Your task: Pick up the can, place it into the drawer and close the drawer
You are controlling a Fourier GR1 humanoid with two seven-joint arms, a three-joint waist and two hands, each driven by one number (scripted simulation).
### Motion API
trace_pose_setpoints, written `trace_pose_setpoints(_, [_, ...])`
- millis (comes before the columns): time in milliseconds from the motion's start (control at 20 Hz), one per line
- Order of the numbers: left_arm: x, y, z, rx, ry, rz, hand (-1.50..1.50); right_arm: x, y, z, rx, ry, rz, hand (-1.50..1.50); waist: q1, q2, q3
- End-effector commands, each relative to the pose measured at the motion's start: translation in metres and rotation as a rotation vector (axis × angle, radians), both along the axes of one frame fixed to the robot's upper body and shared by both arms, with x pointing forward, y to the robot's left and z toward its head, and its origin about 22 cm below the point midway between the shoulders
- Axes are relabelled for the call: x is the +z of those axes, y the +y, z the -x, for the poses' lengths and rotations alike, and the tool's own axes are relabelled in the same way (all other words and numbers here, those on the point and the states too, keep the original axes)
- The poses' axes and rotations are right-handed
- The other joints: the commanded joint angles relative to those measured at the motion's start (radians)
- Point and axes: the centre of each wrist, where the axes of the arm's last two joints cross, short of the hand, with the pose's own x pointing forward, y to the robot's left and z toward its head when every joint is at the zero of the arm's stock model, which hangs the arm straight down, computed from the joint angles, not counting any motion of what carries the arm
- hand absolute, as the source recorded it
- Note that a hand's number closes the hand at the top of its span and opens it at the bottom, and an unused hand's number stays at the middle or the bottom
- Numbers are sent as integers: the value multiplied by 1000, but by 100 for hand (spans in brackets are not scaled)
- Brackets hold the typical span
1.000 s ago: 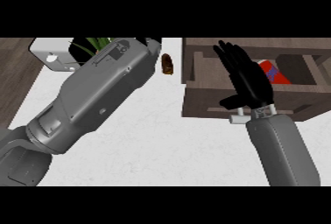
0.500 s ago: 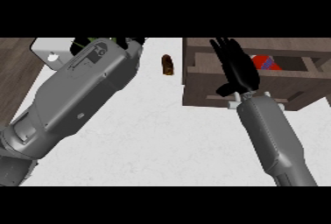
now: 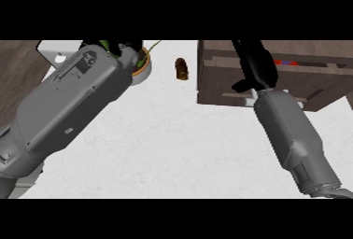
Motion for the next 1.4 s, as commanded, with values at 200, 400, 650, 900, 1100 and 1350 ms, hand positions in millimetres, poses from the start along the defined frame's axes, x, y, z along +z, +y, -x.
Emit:
trace_pose_setpoints(200, [-2,24,4,10,-10,-13,-150,-2,2,-14,-72,-50,-14,-150,14,30,17])
trace_pose_setpoints(400, [11,24,14,-17,-15,-18,-150,27,-14,-28,-87,-81,-18,-150,33,27,17])
trace_pose_setpoints(650, [21,29,10,-7,-41,-16,-150,45,-4,-37,-95,-105,-11,-150,28,37,17])
trace_pose_setpoints(900, [15,23,18,-30,-38,-29,-150,66,-3,-45,-130,-99,4,-150,52,43,17])
trace_pose_setpoints(1100, [18,37,16,-34,-1,-25,-150,91,-2,-51,-77,-62,-38,-150,50,40,18])
trace_pose_setpoints(1350, [17,24,24,-46,-20,-11,-150,63,24,-45,17,60,-365,-150,55,40,22])
